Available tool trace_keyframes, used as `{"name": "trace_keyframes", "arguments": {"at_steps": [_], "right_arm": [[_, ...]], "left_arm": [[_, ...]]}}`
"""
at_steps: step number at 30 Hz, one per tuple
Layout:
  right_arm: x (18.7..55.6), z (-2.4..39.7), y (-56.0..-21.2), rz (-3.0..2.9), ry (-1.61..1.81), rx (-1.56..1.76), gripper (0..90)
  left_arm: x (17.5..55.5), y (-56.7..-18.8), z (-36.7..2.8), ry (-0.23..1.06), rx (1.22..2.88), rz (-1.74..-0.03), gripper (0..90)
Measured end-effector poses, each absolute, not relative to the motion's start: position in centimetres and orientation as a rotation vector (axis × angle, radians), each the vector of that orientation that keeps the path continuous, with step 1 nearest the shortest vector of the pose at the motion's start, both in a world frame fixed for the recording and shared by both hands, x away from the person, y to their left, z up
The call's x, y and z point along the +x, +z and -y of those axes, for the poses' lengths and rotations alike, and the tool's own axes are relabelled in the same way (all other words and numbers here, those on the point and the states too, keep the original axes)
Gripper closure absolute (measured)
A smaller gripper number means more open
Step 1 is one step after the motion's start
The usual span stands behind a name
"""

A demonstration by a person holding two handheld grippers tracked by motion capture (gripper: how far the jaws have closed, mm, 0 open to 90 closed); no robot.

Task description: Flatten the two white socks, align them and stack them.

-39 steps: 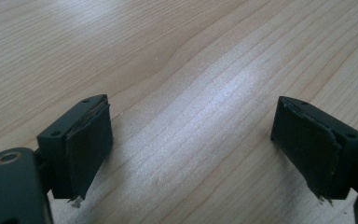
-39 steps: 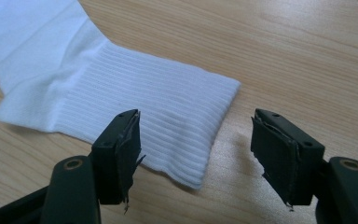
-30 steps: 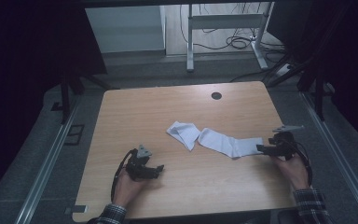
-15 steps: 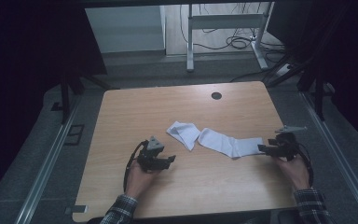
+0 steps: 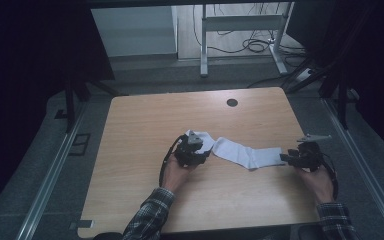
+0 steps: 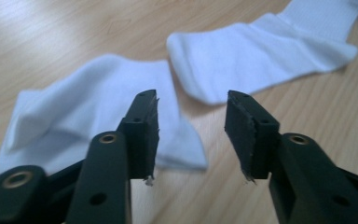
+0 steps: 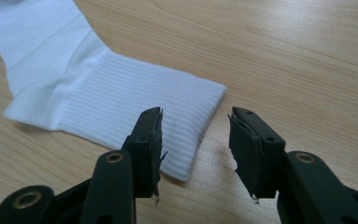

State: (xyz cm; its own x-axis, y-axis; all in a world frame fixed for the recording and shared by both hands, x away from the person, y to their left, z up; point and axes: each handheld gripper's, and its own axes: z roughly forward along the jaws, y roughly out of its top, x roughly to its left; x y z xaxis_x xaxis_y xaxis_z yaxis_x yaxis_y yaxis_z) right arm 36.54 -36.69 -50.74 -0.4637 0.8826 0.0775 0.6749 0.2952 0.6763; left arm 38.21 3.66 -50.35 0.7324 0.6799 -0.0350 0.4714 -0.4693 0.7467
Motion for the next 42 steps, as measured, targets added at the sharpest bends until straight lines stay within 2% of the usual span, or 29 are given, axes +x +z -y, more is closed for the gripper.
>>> {"name": "trace_keyframes", "arguments": {"at_steps": [3,6,12,16,25,34,39,42], "right_arm": [[36.7,36.5,-50.7,-2.266,0.945,1.426,59.3],[36.8,36.2,-50.9,-2.273,0.937,1.422,59.8],[37.1,35.6,-51.6,-2.310,0.864,1.396,59.2],[37.2,36.2,-51.9,-2.317,0.821,1.405,62.7],[37.2,37.7,-51.3,-2.228,0.858,1.449,57.5],[37.5,37.0,-52.1,-2.264,0.822,1.425,57.9],[37.5,37.3,-52.3,-2.268,0.858,1.457,68.0],[37.5,37.2,-52.2,-2.276,0.869,1.501,77.6]], "left_arm": [[39.2,-50.4,-2.6,0.322,2.151,-0.877,60.4],[39.9,-50.8,-1.7,0.324,2.167,-0.889,62.5],[40.4,-51.3,-0.8,0.346,2.165,-0.912,59.1],[40.5,-51.4,-0.7,0.362,2.173,-0.918,56.0],[41.1,-51.3,0.5,0.351,2.175,-0.909,57.3],[42.0,-52.5,1.8,0.347,2.206,-0.943,65.6],[42.2,-53.0,2.2,0.335,2.238,-0.943,79.9],[42.0,-53.0,2.3,0.327,2.242,-0.932,85.7]]}}
